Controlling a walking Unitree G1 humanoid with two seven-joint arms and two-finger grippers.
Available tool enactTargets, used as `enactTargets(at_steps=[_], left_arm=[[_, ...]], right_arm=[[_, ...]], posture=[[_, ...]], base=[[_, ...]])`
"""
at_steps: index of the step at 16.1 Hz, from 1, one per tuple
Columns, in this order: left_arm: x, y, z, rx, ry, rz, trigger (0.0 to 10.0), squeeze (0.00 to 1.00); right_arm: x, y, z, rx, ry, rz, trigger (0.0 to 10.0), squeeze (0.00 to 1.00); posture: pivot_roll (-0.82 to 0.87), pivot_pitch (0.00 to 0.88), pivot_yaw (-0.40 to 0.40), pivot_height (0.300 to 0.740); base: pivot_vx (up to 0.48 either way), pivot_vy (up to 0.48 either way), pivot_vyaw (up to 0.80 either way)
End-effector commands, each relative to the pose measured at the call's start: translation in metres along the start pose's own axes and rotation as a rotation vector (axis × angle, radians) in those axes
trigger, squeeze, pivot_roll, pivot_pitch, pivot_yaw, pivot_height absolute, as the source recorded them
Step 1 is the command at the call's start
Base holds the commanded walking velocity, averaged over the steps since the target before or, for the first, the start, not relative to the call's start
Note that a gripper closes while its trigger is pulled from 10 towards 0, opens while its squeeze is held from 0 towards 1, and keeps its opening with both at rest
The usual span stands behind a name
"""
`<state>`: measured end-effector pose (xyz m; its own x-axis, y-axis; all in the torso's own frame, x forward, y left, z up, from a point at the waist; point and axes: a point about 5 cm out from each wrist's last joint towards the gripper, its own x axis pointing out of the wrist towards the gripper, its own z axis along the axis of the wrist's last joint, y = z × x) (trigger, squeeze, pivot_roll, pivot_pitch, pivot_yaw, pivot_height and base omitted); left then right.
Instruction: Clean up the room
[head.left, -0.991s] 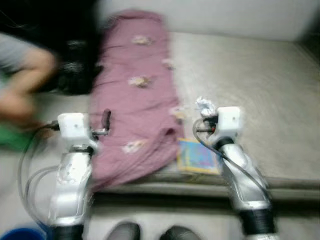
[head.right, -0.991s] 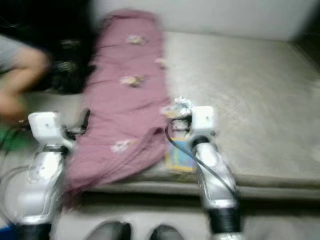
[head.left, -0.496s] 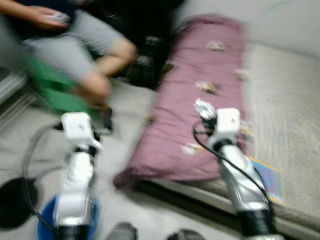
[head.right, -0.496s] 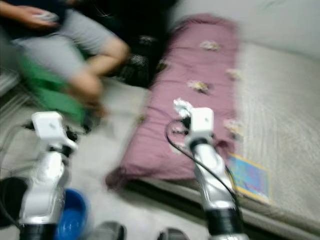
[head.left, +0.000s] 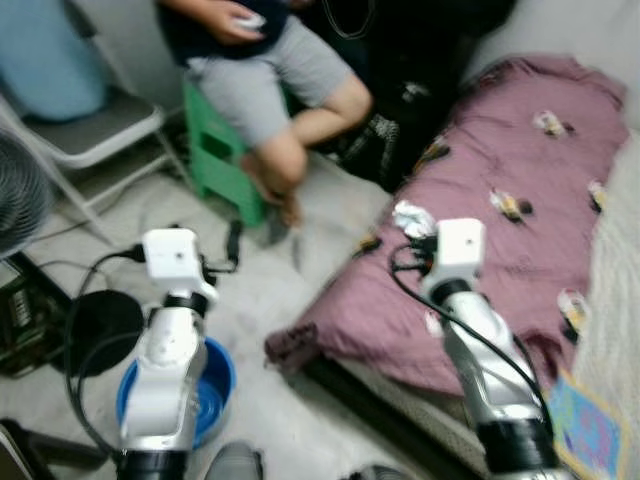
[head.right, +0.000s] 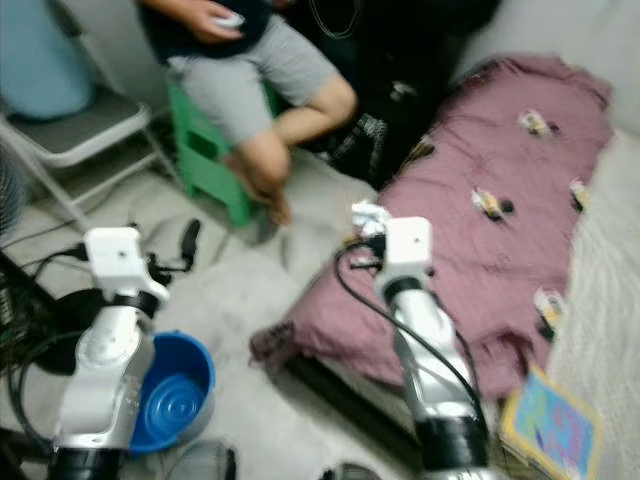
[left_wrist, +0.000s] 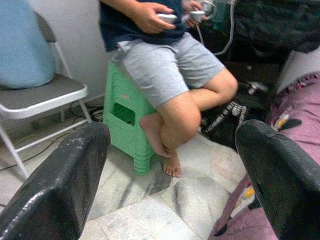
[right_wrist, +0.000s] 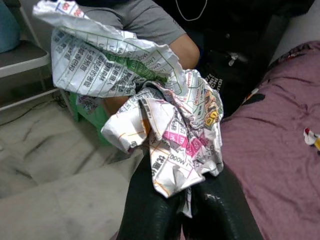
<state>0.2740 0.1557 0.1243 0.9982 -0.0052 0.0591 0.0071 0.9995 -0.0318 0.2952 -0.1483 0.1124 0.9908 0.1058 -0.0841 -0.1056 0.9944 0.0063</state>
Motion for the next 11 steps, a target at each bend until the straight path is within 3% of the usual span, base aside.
enactTargets(at_steps=[1, 3, 5, 11], left_arm=[[-0.0023, 0.0089, -0.0022, 0.022, 0.013, 0.032, 10.0, 0.0], [-0.0023, 0.0088, -0.0028, 0.013, 0.018, 0.032, 10.0, 0.0], [-0.0036, 0.0068, -0.0058, -0.061, 0.05, 0.031, 10.0, 0.0], [-0.0002, 0.012, -0.0031, 0.008, 0.024, 0.045, 10.0, 0.0]], right_arm=[[0.0008, 0.004, 0.0009, 0.008, -0.005, 0.013, 10.0, 0.0], [0.001, 0.0038, 0.0011, 0.01, -0.008, 0.01, 10.0, 0.0], [0.001, 0.0024, 0.0028, 0.011, -0.02, 0.003, 10.0, 0.0], [0.0032, 0.0014, 0.0042, 0.011, -0.022, -0.003, 10.0, 0.0]], posture=[[0.01, 0.05, -0.081, 0.74], [0.0, 0.049, -0.08, 0.74], [0.0, 0.048, -0.078, 0.74], [0.0, 0.057, -0.079, 0.74]], base=[[0.0, 0.0, 0.8], [0.0, 0.0, 0.8], [0.0, 0.0, 0.8], [0.0, 0.0, 0.8]])
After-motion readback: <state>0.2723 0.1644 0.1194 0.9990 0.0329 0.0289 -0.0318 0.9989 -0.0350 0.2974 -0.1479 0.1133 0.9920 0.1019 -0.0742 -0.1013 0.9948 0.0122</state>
